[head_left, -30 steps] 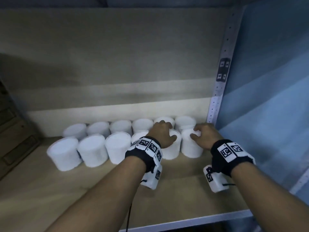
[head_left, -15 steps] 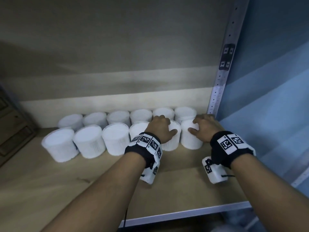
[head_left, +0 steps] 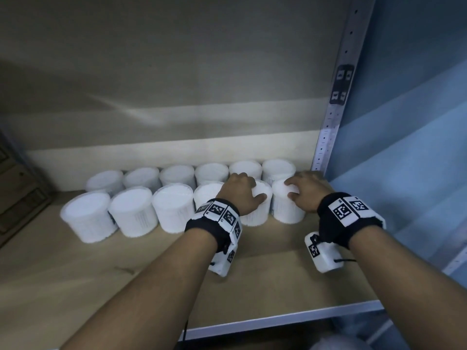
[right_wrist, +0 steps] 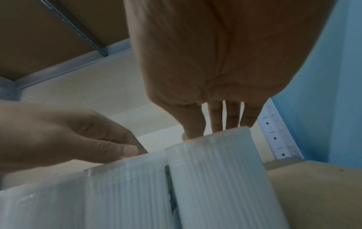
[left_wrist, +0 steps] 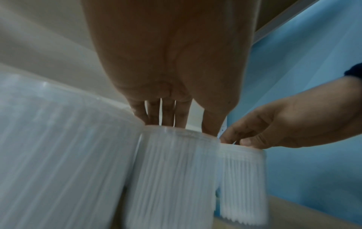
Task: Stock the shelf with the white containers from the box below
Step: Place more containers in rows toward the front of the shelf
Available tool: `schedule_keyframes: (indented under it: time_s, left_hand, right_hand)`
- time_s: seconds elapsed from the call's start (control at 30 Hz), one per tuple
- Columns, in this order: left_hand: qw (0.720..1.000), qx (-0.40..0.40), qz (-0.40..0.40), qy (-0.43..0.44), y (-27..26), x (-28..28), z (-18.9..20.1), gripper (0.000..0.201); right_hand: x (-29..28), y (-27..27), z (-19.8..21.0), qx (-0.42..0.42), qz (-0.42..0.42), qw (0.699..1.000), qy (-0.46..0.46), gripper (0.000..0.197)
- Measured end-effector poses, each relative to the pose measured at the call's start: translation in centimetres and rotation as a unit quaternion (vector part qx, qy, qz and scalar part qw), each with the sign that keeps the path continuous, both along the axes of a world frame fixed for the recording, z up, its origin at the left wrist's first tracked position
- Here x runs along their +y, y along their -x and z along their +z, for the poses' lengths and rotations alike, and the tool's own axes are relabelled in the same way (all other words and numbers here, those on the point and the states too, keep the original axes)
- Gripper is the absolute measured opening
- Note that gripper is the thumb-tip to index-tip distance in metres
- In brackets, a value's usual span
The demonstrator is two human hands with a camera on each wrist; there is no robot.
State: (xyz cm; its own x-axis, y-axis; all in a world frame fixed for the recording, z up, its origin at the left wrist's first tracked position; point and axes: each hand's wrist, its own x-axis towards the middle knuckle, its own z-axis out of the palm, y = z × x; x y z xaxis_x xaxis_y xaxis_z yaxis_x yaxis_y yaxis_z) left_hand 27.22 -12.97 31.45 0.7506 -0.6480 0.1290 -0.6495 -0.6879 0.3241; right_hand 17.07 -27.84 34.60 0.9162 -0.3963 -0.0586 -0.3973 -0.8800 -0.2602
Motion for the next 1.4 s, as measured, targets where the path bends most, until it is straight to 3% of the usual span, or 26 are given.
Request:
schedule_keyframes:
  time_s: [0.27, 0.37, 0.53, 0.93, 1.13, 1.23, 1.4]
  left_hand:
    - [1.0, -0.006, 0.003, 0.008, 0.1, 0.1, -0.3, 0.054]
    - [1.0, -0.011, 0.003, 0.013, 0.2, 0.2, -0.3, 0.054]
    - [1.0, -0.005, 0.003, 0.02, 0.1, 0.2, -0.4, 0.055]
    - [1.0, 0.001, 0.004, 0.018, 0.1, 0.2, -0.4, 0.054]
    - [1.0, 0.014, 0.006, 0.011, 0.1, 0.1, -0.3, 0.055]
    - [1.0, 0.016, 0.005, 0.011, 0.1, 0.1, -0.3, 0.055]
    - [1.0, 0.011, 0.006, 0.009, 0.0, 0.1, -0.4, 0.055]
  right_hand:
    - [0.4, -0.1, 1.1, -0.02, -0.016, 0.996, -0.084, 0.052]
    - [0.4, -1.0, 0.7, -0.034, -0.044, 0.998, -0.032, 0.045]
    - [0.3, -1.2, 0.0, 0.047, -0.053, 0.997, 0.043, 0.058]
    - [0.0, -1.1, 0.8, 0.053, -0.004, 0.998, 0.031, 0.05]
    - [-0.1, -0.9, 1.0, 0.022, 0.01, 0.999, -0.025, 0.049]
    - [0.0, -1.4, 0.8, 0.011, -0.025, 0.999, 0.022, 0.044]
    - [0.6, -1.6, 0.6, 0.064, -0.04, 0.996, 0.057, 0.06]
